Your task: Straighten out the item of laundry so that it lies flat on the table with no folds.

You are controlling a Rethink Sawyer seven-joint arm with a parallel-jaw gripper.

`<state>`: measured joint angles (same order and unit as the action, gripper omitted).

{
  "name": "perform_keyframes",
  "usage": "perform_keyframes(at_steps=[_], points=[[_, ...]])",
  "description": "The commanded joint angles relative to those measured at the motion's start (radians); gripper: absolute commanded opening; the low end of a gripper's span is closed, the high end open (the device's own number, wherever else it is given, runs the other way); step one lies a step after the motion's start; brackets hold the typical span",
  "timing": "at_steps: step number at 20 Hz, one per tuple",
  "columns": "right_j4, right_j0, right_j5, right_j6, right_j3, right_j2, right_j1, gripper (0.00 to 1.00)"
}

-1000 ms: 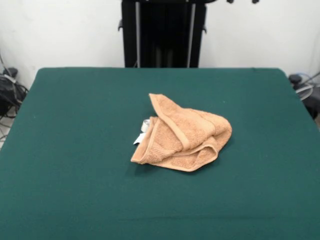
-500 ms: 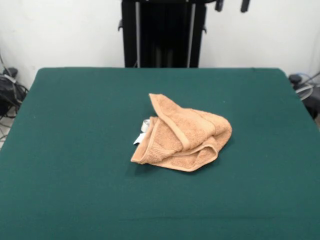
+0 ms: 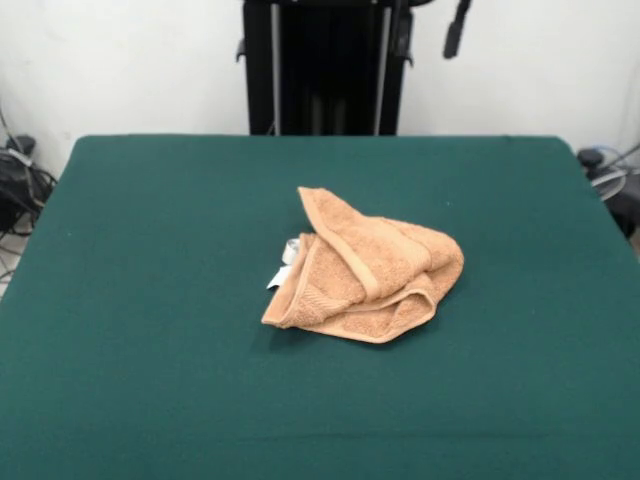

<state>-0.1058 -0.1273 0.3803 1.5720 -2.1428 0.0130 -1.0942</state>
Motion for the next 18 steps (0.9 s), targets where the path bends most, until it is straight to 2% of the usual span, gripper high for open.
perform_keyframes(at_steps=[1, 18], points=[[-0.055, -0.053, -0.072, 0.096, 0.042, -0.029, 0.11, 1.0], [-0.087, -0.192, -0.228, 0.069, 0.068, -0.113, 0.26, 1.0]])
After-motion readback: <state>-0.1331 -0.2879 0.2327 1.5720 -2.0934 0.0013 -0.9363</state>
